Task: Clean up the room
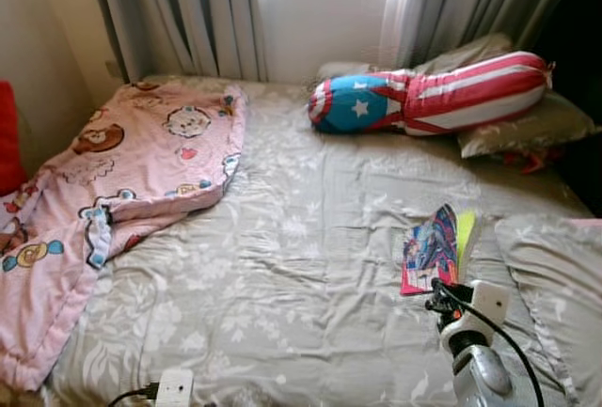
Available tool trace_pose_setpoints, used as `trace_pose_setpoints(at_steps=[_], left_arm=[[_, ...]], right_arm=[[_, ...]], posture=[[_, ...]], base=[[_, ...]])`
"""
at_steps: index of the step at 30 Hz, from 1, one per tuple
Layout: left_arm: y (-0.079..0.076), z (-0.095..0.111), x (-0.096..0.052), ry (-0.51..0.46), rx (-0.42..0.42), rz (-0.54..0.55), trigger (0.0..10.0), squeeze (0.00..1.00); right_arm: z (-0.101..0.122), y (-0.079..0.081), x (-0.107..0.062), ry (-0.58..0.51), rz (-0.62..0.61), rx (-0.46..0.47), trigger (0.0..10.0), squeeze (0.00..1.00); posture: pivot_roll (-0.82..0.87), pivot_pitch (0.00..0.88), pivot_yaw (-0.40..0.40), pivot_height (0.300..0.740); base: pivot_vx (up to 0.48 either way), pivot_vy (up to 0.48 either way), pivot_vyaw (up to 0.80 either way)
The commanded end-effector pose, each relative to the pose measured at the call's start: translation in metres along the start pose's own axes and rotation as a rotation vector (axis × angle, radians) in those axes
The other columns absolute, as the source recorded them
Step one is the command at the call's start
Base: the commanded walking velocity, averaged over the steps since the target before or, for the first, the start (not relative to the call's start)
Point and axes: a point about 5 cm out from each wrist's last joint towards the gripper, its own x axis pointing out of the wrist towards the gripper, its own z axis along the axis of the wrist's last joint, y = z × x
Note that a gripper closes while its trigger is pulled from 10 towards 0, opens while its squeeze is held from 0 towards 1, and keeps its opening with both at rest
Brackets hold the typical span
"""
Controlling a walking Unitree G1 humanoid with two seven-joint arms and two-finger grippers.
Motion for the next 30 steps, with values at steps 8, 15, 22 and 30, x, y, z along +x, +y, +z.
trace_pose_setpoints(at_steps=[8, 15, 22, 30], left_arm=[[0.0012, -0.0050, -0.0011, 0.028, 0.023, -0.002, 10.0, 0.00], [0.0026, -0.0053, -0.0014, 0.028, 0.024, 0.001, 10.0, 0.00], [0.0030, -0.0057, -0.0016, 0.030, 0.024, 0.002, 10.0, 0.00], [0.0015, -0.0061, -0.0017, 0.029, 0.022, -0.004, 10.0, 0.00]], right_arm=[[0.0094, 0.0015, 0.0040, -0.038, 0.016, -0.008, 10.0, 0.00], [0.0086, 0.0010, 0.0035, -0.033, 0.016, -0.010, 10.0, 0.00], [0.0076, 0.0026, 0.0035, -0.029, 0.024, -0.010, 10.0, 0.00], [0.0064, 0.0039, 0.0033, -0.022, 0.031, -0.010, 10.0, 0.00]], posture=[[0.02, 0.000, -0.092, 0.740], [0.02, 0.000, -0.091, 0.740], [0.02, 0.000, -0.091, 0.740], [0.02, 0.000, -0.088, 0.740]], base=[[0.000, -0.218, 0.00], [0.000, -0.268, 0.00], [0.000, -0.283, 0.00], [0.000, -0.307, 0.00]])
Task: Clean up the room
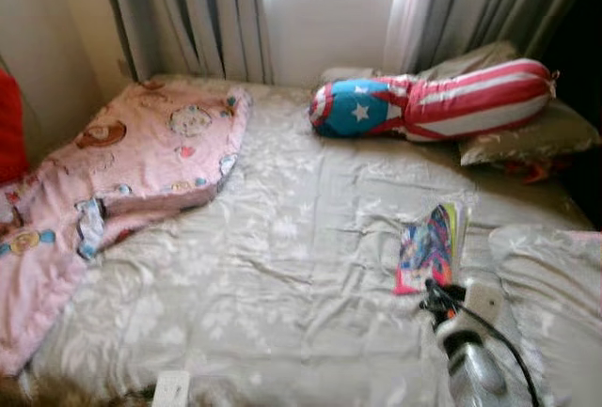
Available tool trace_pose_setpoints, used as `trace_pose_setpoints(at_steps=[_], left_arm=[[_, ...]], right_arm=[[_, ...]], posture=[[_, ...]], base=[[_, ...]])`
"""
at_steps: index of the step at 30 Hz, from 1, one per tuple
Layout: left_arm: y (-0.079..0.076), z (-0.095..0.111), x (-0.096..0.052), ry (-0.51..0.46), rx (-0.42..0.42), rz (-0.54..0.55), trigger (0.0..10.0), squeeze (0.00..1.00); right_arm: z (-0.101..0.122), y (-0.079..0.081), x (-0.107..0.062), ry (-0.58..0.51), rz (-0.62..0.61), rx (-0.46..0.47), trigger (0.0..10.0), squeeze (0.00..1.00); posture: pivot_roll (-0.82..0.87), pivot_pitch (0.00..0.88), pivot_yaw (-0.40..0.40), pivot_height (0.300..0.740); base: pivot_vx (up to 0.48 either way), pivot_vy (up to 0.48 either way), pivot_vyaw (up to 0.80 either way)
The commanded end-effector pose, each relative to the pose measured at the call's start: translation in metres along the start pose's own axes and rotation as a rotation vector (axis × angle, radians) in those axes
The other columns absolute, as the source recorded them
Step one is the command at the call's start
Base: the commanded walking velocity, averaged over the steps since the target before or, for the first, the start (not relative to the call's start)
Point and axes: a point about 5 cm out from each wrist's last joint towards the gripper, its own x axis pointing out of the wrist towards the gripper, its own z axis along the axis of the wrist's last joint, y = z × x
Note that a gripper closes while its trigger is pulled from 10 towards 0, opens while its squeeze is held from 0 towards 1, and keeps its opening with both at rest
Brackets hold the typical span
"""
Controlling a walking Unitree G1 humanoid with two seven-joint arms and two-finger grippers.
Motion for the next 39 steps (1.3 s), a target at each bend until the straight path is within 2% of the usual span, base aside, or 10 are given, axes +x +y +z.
trace_pose_setpoints(at_steps=[1, 9, 17, 21, 27, 29, 30, 33, 36, 39], left_arm=[[-0.006, 0.000, 0.001, 0.009, -0.003, -0.019, 10.0, 0.00], [-0.006, 0.005, 0.003, 0.002, -0.005, -0.018, 10.0, 0.00], [-0.004, 0.025, 0.008, -0.042, -0.035, -0.003, 10.0, 0.00], [-0.002, 0.046, 0.012, -0.126, -0.083, 0.027, 10.0, 0.00], [-0.001, 0.099, 0.015, -0.350, -0.151, 0.035, 10.0, 0.00], [0.000, 0.120, 0.013, -0.454, -0.134, 0.036, 10.0, 0.00], [0.002, 0.144, 0.007, -0.588, -0.110, 0.038, 10.0, 0.00], [0.003, 0.165, -0.002, -0.726, -0.114, 0.044, 10.0, 0.00], [-0.003, 0.177, -0.014, -0.833, -0.110, 0.037, 10.0, 0.00], [-0.009, 0.184, -0.024, -0.896, -0.106, 0.030, 10.0, 0.00]], right_arm=[[0.008, -0.007, 0.000, -0.031, -0.014, -0.010, 10.0, 0.00], [0.007, -0.003, 0.003, -0.026, -0.009, -0.002, 10.0, 0.00], [0.013, 0.009, 0.012, -0.039, 0.034, -0.003, 10.0, 0.00], [0.019, 0.014, 0.017, -0.036, 0.094, -0.028, 10.0, 0.00], [0.033, 0.011, 0.021, -0.056, 0.154, -0.064, 10.0, 0.00], [0.036, 0.010, 0.021, -0.064, 0.149, -0.067, 10.0, 0.00], [0.038, 0.010, 0.020, -0.074, 0.157, -0.072, 10.0, 0.00], [0.040, 0.011, 0.018, -0.090, 0.168, -0.070, 10.0, 0.00], [0.043, 0.010, 0.018, -0.112, 0.158, -0.059, 10.0, 0.00], [0.045, 0.010, 0.016, -0.123, 0.154, -0.054, 10.0, 0.00]], posture=[[0.02, 0.000, -0.086, 0.740], [0.02, 0.000, -0.075, 0.740], [0.02, 0.000, -0.060, 0.740], [0.00, 0.000, -0.078, 0.740], [-0.02, 0.000, -0.085, 0.740], [-0.02, 0.000, -0.086, 0.740], [-0.02, 0.000, -0.084, 0.740], [-0.01, 0.000, -0.077, 0.740], [-0.01, 0.000, -0.080, 0.740], [-0.01, 0.000, -0.086, 0.740]], base=[[0.000, 0.000, 0.00], [0.000, 0.000, 0.00], [0.000, 0.000, 0.00], [0.000, 0.000, 0.00], [0.000, 0.000, 0.00], [0.000, 0.000, 0.00], [0.000, 0.000, 0.00], [0.000, 0.000, 0.00], [0.000, 0.000, 0.00], [0.000, 0.000, 0.00]])
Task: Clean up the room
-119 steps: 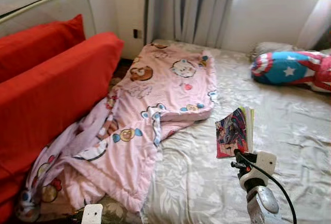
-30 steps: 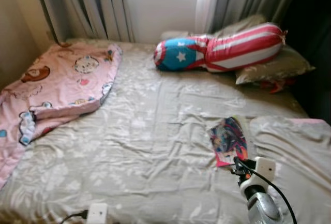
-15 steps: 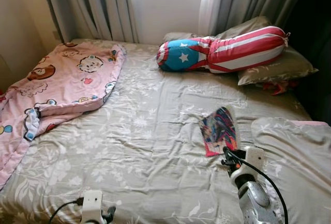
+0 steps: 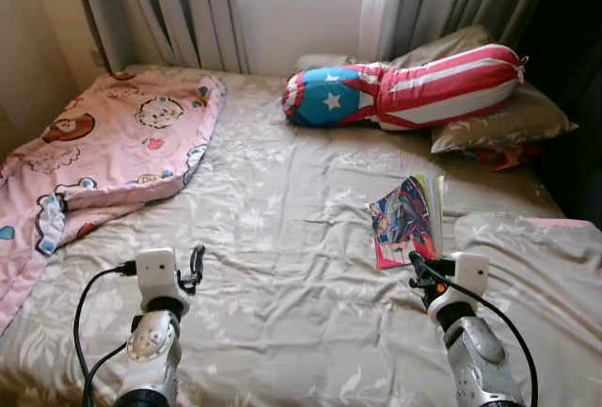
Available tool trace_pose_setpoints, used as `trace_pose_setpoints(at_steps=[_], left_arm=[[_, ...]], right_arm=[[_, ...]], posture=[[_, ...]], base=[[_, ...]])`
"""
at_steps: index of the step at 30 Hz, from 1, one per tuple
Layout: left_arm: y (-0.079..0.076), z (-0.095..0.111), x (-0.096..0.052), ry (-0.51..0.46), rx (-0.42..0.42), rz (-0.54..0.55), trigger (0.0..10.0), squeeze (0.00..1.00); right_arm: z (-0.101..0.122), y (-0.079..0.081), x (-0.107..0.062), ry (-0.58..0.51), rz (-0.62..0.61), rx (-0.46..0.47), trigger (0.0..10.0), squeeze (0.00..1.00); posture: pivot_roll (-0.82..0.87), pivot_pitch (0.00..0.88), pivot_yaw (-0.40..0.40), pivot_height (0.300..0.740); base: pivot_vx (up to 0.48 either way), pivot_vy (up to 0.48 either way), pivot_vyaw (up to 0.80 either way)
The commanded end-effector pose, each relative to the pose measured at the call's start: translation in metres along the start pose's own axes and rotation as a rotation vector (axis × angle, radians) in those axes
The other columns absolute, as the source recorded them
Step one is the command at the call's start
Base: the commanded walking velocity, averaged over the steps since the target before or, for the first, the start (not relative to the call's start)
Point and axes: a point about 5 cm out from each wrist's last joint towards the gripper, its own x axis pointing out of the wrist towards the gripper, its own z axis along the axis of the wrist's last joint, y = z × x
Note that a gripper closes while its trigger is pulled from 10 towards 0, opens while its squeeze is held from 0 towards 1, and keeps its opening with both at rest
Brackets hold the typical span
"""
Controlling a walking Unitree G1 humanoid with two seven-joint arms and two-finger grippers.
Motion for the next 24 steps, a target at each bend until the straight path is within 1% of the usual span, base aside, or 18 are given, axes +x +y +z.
trace_pose_setpoints(at_steps=[1, 5, 7, 8, 9, 11, 12, 13, 14, 16, 17, 20, 24], left_arm=[[-0.006, 0.007, -0.002, -0.034, 0.006, -0.012, 10.0, 0.00], [-0.009, 0.019, -0.003, -0.072, 0.003, -0.029, 10.0, 0.00], [-0.009, 0.019, -0.004, -0.075, 0.005, -0.034, 10.0, 0.00], [-0.008, 0.020, -0.007, -0.075, 0.010, -0.038, 10.0, 0.00], [-0.008, 0.020, -0.007, -0.075, 0.010, -0.038, 10.0, 0.00], [-0.004, 0.024, -0.017, -0.067, 0.007, -0.018, 10.0, 0.00], [-0.004, 0.024, -0.017, -0.067, 0.007, -0.018, 10.0, 0.00], [-0.006, 0.025, -0.019, -0.063, 0.016, -0.032, 10.0, 0.00], [-0.009, 0.026, -0.020, -0.063, 0.045, -0.067, 10.0, 0.00], [-0.010, 0.029, -0.020, -0.065, 0.057, -0.083, 10.0, 0.00], [-0.008, 0.033, -0.017, -0.069, 0.054, -0.083, 10.0, 0.00], [-0.005, 0.038, -0.012, -0.073, 0.045, -0.077, 10.0, 0.00], [-0.004, 0.040, -0.008, -0.058, 0.042, -0.074, 10.0, 0.00]], right_arm=[[0.011, 0.001, 0.001, -0.050, 0.008, -0.007, 10.0, 0.00], [0.008, -0.001, -0.002, -0.043, 0.005, -0.022, 10.0, 0.00], [0.008, -0.001, -0.003, -0.045, -0.006, -0.028, 10.0, 0.00], [0.008, -0.001, -0.004, -0.048, -0.016, -0.028, 10.0, 0.00], [0.008, -0.001, -0.004, -0.048, -0.016, -0.028, 10.0, 0.00], [0.013, 0.005, -0.003, -0.064, 0.007, -0.035, 10.0, 0.00], [0.013, 0.005, -0.003, -0.064, 0.007, -0.035, 10.0, 0.00], [0.016, 0.006, -0.002, -0.071, 0.010, -0.034, 10.0, 0.00], [0.016, 0.005, -0.002, -0.077, 0.000, -0.030, 10.0, 0.00], [0.017, 0.005, -0.003, -0.082, -0.013, -0.021, 10.0, 0.00], [0.018, 0.005, -0.003, -0.087, -0.022, -0.013, 10.0, 0.00], [0.018, 0.007, -0.004, -0.089, -0.023, -0.016, 10.0, 0.00], [0.011, 0.009, -0.009, -0.058, -0.048, -0.015, 10.0, 0.00]], posture=[[-0.01, 0.000, -0.087, 0.740], [0.01, 0.000, -0.107, 0.740], [0.02, 0.000, -0.115, 0.740], [0.03, 0.000, -0.127, 0.740], [0.03, 0.000, -0.127, 0.740], [0.02, 0.000, -0.117, 0.740], [0.02, 0.000, -0.117, 0.740], [0.02, 0.000, -0.117, 0.740], [0.03, 0.000, -0.115, 0.740], [0.03, 0.000, -0.109, 0.740], [0.02, 0.000, -0.102, 0.740], [0.01, 0.000, -0.097, 0.740], [0.00, 0.000, -0.083, 0.740]], base=[[0.000, 0.000, 0.00], [0.000, 0.000, 0.00], [0.000, 0.000, 0.00], [0.000, 0.000, 0.00], [0.000, 0.000, 0.00], [0.000, 0.000, 0.00], [0.000, 0.000, 0.00], [0.000, 0.000, 0.00], [0.000, 0.000, 0.00], [0.000, 0.000, 0.00], [0.000, 0.000, 0.00], [0.000, 0.000, 0.00], [0.000, 0.000, 0.00]])
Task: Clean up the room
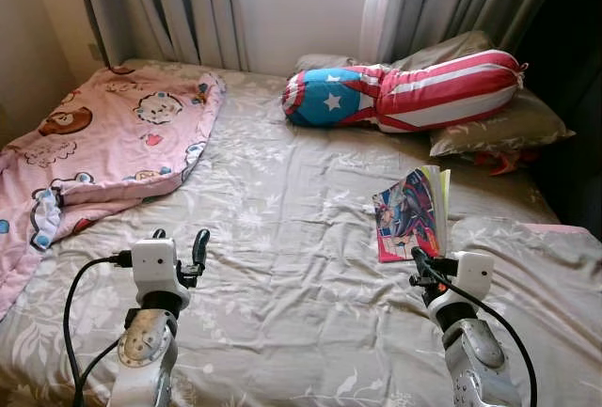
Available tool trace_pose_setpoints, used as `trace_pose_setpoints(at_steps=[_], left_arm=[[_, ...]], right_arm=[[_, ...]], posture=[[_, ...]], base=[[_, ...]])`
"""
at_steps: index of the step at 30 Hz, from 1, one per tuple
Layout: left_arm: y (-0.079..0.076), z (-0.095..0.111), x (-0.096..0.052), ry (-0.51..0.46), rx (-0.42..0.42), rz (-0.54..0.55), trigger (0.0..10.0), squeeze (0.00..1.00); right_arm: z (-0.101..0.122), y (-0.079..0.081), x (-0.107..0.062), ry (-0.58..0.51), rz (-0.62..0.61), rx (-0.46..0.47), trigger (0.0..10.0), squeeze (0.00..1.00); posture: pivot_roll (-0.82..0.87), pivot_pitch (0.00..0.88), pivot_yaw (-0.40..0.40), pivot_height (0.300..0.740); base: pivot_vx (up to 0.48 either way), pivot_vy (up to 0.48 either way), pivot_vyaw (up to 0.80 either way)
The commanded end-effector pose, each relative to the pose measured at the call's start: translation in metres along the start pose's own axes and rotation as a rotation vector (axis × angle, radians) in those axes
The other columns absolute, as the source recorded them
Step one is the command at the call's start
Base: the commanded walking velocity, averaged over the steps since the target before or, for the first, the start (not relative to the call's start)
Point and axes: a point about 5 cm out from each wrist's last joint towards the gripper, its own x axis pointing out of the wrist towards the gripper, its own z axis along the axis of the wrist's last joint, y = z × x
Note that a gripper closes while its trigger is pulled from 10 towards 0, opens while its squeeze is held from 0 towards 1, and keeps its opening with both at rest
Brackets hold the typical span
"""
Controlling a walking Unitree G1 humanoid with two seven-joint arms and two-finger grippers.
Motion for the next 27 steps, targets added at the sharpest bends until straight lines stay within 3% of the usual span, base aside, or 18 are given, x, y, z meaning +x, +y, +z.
trace_pose_setpoints(at_steps=[1, 6, 15, 19, 27], left_arm=[[-0.004, 0.005, 0.004, -0.007, -0.011, -0.009, 10.0, 0.00], [-0.009, 0.005, 0.004, 0.000, -0.024, -0.017, 10.0, 0.00], [-0.011, -0.005, 0.002, 0.039, -0.025, -0.034, 10.0, 0.00], [-0.015, -0.006, 0.006, 0.043, -0.034, -0.052, 10.0, 0.00], [-0.018, -0.012, 0.003, 0.057, -0.045, -0.058, 10.0, 0.00]], right_arm=[[0.005, 0.000, 0.000, -0.016, -0.005, -0.023, 10.0, 0.00], [0.005, 0.002, -0.001, -0.011, -0.010, -0.026, 10.0, 0.00], [0.007, 0.003, -0.006, -0.045, -0.025, -0.012, 10.0, 0.00], [0.002, 0.004, -0.003, 0.013, -0.023, -0.054, 10.0, 0.00], [0.007, 0.005, -0.006, -0.036, -0.013, -0.043, 10.0, 0.00]], posture=[[0.00, 0.000, -0.082, 0.740], [0.00, 0.000, -0.074, 0.710], [-0.02, 0.000, -0.069, 0.710], [-0.02, 0.000, -0.071, 0.710], [-0.01, 0.000, -0.080, 0.685]], base=[[0.000, 0.000, 0.00], [0.000, 0.000, 0.00], [0.000, 0.000, 0.00], [0.000, 0.000, 0.00], [0.000, 0.000, 0.00]])
